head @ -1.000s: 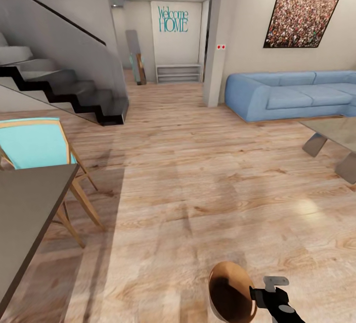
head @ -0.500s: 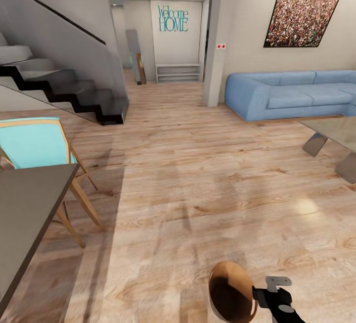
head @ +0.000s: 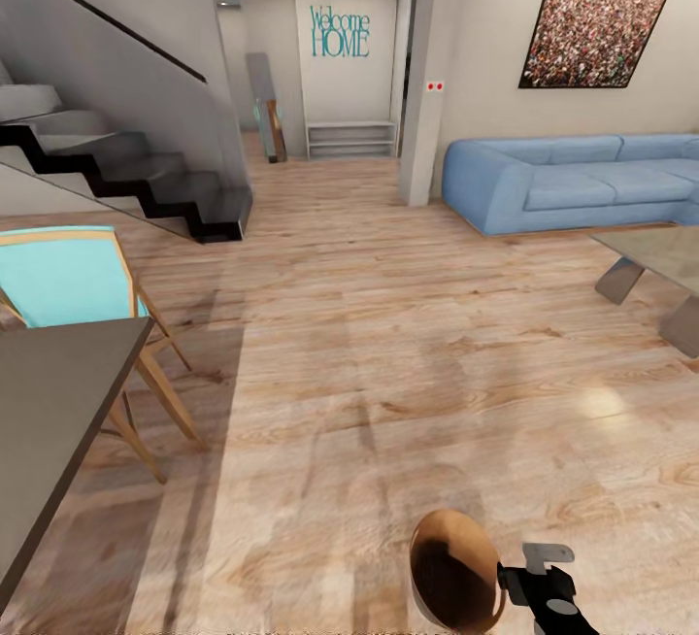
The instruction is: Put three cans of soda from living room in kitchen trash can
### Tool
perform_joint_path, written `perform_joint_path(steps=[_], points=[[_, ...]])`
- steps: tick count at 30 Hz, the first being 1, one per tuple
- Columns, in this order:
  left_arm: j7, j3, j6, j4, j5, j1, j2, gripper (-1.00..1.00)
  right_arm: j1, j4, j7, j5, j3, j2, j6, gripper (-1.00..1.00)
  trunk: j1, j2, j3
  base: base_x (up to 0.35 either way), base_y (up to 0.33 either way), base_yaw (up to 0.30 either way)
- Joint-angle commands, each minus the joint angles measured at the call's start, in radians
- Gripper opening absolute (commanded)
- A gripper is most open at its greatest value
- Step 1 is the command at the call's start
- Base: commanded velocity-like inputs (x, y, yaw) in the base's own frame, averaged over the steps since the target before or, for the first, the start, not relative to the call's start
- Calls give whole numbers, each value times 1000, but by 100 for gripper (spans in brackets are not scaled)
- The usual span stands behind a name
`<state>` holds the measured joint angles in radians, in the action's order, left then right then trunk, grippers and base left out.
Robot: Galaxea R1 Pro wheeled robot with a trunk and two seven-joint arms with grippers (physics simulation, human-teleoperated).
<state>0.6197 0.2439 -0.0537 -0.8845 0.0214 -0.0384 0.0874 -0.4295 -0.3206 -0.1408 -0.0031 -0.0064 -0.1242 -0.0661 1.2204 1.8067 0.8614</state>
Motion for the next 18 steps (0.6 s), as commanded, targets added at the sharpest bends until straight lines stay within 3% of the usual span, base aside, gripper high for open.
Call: perform_joint_path(steps=[1, 18], points=[[0, 0, 0, 0, 0, 0, 0, 100, 0, 0, 0, 0, 0, 0, 0, 100, 4, 7, 5, 0, 0, 0], [0, 0, 0, 1, 0, 0, 0, 100, 0, 0, 0, 0, 2, 2, 2, 100, 69, 126, 85, 0, 0, 0]])
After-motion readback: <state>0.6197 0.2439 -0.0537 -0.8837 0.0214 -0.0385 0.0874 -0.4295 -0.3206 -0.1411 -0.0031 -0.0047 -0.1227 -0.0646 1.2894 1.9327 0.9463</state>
